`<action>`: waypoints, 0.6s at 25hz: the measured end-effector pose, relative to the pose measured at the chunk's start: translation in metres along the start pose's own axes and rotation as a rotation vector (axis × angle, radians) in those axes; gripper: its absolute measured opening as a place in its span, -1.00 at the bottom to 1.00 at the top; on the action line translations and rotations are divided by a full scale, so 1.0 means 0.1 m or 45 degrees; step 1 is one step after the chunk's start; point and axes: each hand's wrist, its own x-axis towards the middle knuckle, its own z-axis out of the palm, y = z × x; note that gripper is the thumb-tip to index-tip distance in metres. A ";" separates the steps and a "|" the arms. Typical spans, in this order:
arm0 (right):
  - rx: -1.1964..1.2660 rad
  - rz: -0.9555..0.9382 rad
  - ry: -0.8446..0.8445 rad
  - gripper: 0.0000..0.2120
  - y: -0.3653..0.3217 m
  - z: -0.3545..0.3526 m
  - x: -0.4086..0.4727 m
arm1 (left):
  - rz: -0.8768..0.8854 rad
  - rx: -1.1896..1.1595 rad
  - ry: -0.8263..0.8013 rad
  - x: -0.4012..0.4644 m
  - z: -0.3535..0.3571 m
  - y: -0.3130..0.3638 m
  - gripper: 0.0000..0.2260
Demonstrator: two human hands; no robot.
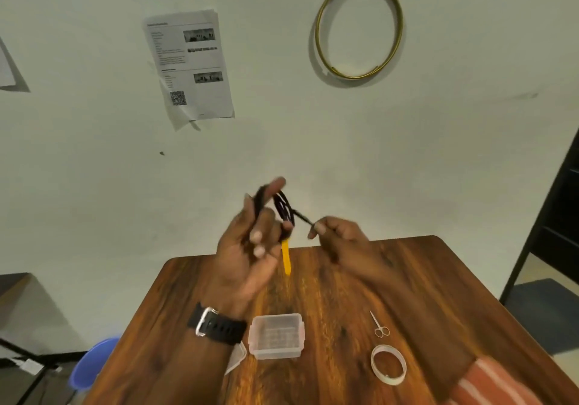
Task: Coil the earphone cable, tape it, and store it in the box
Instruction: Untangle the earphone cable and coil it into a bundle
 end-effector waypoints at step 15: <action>0.233 0.198 -0.091 -0.81 0.45 0.26 -0.25 | -0.394 -0.219 0.192 -0.47 -0.54 -0.88 -0.59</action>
